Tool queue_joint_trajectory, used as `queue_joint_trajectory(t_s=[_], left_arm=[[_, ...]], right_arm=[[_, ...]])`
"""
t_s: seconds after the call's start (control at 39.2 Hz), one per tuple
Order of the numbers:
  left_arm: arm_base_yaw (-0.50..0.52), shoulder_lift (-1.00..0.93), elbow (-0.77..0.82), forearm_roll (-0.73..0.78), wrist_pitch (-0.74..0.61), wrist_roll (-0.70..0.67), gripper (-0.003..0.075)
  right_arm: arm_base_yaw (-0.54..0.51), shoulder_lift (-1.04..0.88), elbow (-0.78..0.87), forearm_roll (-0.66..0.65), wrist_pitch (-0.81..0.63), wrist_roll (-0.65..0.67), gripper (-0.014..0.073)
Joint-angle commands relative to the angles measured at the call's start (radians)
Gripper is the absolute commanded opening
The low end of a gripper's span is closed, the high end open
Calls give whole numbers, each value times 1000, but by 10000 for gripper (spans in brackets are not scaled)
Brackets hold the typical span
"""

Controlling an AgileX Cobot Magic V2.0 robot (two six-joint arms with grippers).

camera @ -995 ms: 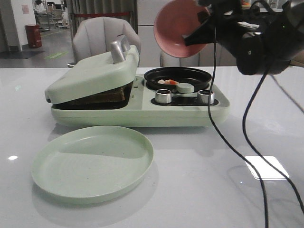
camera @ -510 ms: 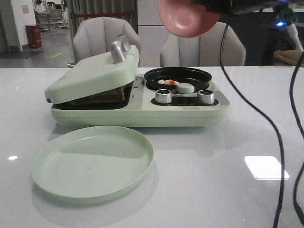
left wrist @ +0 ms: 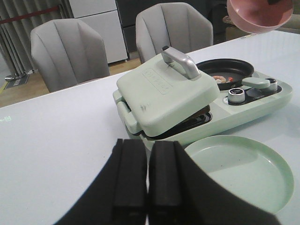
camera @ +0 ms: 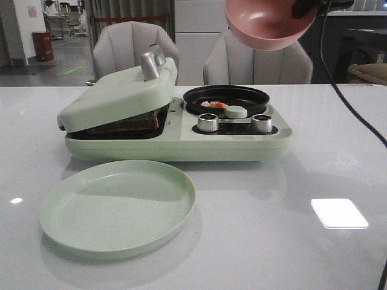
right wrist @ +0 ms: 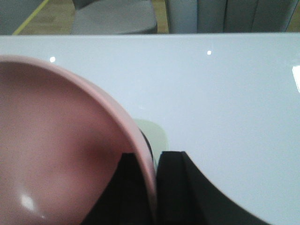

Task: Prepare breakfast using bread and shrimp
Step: 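Carry the emptied pink bowl back with the right gripper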

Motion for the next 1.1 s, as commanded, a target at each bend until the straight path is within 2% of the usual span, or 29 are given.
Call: queue_joint_trajectory(t_s=[0.0, 0.23, 0.41, 0.66, 0.89, 1.07], left_arm=[[-8, 10, -25, -8, -81, -10, 114], [-8, 10, -24, -8, -78, -10, 114], [-8, 10, -24, -8, -78, -10, 114], [-8, 10, -24, -8, -78, -10, 114], [-8, 10, -24, -8, -78, -10, 114], [-8, 10, -24, -8, -78, -10, 114]], right_arm=[[-36, -66, -33, -7, 46, -8, 120], [-198, -57, -32, 110, 307, -9, 120], [-288, -57, -32, 137, 415, -25, 120], [-301, -37, -32, 112, 497, -87, 120], [-301, 69, -32, 106, 586, -88, 120], [-301, 150, -32, 109, 595, -88, 120]])
